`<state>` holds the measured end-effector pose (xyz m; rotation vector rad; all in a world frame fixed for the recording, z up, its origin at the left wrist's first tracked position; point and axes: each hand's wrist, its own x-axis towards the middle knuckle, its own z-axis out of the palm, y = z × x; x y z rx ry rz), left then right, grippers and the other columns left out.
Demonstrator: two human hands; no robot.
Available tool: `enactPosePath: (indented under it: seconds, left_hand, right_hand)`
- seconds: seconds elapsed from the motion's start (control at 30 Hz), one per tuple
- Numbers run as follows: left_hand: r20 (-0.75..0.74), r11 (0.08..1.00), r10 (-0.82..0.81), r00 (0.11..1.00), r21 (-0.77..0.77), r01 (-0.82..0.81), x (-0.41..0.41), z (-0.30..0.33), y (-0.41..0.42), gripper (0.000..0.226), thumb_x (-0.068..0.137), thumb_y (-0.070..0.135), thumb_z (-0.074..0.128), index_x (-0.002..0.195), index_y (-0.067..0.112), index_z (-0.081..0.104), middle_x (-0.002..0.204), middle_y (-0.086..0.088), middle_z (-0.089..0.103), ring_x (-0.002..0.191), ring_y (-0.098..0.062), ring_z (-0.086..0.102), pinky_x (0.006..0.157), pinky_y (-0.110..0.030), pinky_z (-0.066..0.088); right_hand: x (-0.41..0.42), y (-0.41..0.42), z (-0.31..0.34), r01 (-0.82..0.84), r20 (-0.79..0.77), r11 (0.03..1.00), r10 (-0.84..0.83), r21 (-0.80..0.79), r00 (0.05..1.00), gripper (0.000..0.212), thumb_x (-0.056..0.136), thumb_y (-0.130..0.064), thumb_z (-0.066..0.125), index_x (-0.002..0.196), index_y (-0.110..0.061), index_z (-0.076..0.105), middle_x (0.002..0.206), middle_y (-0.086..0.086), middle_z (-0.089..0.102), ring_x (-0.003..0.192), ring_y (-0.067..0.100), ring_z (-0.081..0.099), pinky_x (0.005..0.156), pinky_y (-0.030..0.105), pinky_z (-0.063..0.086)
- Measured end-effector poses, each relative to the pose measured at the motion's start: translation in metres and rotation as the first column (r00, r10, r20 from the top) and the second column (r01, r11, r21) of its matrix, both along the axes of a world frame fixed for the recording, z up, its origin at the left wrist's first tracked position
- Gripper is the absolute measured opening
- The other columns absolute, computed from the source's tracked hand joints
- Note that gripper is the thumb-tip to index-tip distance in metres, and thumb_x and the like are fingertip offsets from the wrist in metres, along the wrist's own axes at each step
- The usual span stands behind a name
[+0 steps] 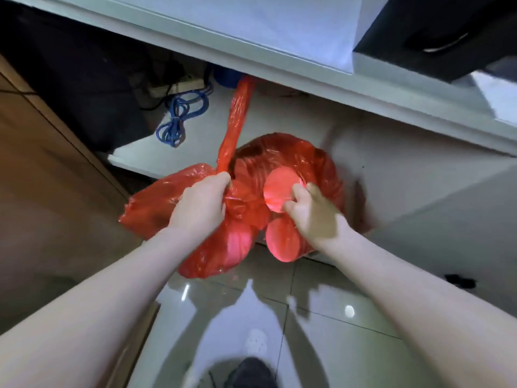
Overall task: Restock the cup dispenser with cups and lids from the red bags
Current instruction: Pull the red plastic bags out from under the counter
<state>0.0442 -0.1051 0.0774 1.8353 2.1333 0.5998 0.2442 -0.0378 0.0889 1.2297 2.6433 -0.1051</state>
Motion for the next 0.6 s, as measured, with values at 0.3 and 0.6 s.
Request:
enactPosePath:
  seconds: [0.3,0.6]
  left_hand:
    - [0.123,0.995,0.034,0.992,-0.100,-0.022,0.035,0.054,-0.072,0.031,0.073,-0.005,0.060,0.083,0.021,0.046,0.077,0.003,0.053,0.079,-0.030,0.056,0.065,-0.031,0.031]
    - [0.013,0.982,-0.179,0.984,-0.056,0.179,0.144,0.159,-0.122,0.020,0.074,-0.004,0.058,0.086,0.012,0.057,0.087,-0.011,0.060,0.086,-0.032,0.059,0.073,-0.040,0.045]
  right_hand:
    - [0.055,-0.064,0.059,0.009,-0.106,0.999,-0.013,-0.039,0.994,0.033,0.097,-0.010,0.039,0.125,-0.015,0.057,0.117,0.010,0.044,0.111,0.030,0.038,0.074,0.034,0.038]
    - [0.160,-0.134,0.139,0.161,-0.262,0.971,-0.205,-0.179,0.943,0.047,0.089,-0.006,0.048,0.132,-0.021,0.054,0.117,0.009,0.049,0.114,0.029,0.040,0.095,0.040,0.043]
